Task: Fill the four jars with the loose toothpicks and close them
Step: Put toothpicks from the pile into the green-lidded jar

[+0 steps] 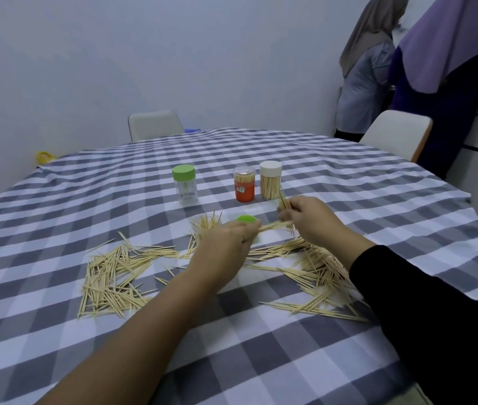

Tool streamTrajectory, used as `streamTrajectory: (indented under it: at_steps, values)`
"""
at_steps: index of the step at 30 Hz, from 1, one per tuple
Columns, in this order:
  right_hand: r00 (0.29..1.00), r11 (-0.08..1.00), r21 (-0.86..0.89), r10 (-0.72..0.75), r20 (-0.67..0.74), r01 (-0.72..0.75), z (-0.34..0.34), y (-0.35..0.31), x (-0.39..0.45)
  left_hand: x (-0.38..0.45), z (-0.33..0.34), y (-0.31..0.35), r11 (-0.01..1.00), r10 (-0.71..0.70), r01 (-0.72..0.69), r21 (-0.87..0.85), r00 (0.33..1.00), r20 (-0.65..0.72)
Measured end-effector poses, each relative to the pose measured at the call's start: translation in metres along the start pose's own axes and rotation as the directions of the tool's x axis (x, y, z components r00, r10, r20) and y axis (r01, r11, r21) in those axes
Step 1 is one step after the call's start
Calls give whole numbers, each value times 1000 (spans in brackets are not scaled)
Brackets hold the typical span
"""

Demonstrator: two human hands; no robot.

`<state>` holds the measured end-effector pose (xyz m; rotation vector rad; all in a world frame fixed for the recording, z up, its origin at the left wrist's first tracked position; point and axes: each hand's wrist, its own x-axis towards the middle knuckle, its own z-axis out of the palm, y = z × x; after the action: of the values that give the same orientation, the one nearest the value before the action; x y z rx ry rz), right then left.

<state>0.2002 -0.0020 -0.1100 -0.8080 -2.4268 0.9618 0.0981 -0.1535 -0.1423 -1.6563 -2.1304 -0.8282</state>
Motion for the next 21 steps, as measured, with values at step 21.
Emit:
streamTrajectory:
  at_steps: [21]
  values:
    - [962,757,644,88,-260,105,87,-75,14,9,-44,-60,134,-711,235,-963,699,72]
